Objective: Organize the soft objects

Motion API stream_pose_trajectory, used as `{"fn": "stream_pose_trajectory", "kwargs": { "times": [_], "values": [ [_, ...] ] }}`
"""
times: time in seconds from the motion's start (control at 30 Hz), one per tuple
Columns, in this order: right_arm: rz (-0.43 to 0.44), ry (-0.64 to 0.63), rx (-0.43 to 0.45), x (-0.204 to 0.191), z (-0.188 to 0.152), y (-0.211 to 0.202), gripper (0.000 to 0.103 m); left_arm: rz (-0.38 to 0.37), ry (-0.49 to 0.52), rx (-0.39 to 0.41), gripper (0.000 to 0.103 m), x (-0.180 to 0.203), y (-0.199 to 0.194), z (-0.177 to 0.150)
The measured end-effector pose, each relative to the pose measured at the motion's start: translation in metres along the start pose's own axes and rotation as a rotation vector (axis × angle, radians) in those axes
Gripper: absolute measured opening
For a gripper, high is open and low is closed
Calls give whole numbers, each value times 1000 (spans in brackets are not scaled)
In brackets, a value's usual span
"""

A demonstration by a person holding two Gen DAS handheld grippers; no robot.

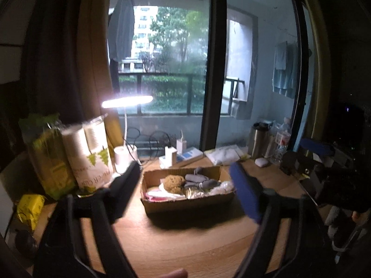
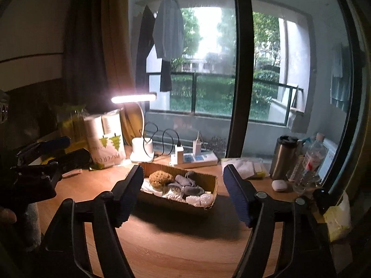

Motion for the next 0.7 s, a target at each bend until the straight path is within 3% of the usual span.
{"fn": "stream_pose_trajectory", "kwargs": {
  "times": [0.03,0.37,0.7],
  "values": [
    [-4,2,6,1,2,-3,81,-3,-1,14,102,1,-5,4],
    [-49,-1,75,6,26,-42,84,15,9,116,102,3,-40,39],
    [-64,15,86,12,28,-43,84,38,25,132,102,1,-44,44]
  ]
}}
Point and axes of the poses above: each gripper's, at about its wrist camera, not at the fingertips, and y roughly the way its jaws point, x to its right, z to its top, the point moved 10 cm from there along y, roughly the way its jaws point, and after that the axes turned 5 degrees about x, right-handed, at the moved point
